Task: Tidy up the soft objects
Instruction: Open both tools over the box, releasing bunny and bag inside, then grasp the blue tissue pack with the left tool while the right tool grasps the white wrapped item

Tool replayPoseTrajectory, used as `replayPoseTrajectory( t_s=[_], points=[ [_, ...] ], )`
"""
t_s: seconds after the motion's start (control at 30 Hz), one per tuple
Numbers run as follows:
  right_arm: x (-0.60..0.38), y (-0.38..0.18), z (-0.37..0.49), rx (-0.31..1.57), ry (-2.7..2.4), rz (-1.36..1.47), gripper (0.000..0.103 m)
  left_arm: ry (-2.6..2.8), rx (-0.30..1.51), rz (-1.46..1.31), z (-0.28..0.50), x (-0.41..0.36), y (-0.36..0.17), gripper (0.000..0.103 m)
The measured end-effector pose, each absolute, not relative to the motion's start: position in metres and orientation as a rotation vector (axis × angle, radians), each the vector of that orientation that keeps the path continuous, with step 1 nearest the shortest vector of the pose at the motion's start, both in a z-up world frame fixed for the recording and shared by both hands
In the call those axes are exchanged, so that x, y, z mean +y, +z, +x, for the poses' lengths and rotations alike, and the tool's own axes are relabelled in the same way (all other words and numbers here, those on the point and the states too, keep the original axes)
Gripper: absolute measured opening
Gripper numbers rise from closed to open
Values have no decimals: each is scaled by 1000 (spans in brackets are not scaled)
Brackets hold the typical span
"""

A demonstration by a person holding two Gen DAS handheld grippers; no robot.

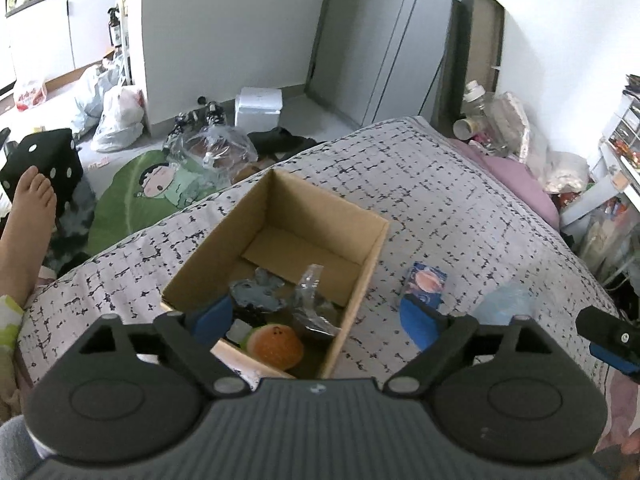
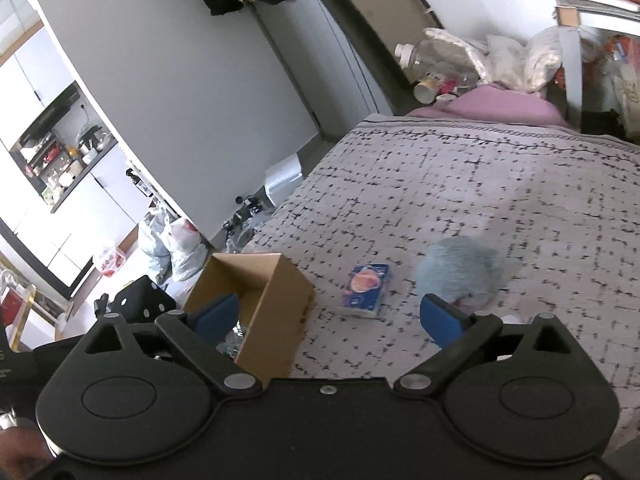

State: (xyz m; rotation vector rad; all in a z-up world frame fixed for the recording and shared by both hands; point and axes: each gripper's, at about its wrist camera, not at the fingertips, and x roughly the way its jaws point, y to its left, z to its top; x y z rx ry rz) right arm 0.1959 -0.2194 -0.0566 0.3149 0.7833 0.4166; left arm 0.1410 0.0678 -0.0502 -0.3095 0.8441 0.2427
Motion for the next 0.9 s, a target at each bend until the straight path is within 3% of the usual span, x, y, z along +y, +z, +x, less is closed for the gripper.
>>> replayPoseTrajectory(
  t_s=[0.63, 0.9],
  points=[
    [-301, -63, 191, 817, 336, 389, 100, 183, 859, -277, 133, 12, -37, 91],
    [-337, -80, 194, 832, 293, 432, 92, 169, 849, -246, 134, -7, -33, 91]
  ],
)
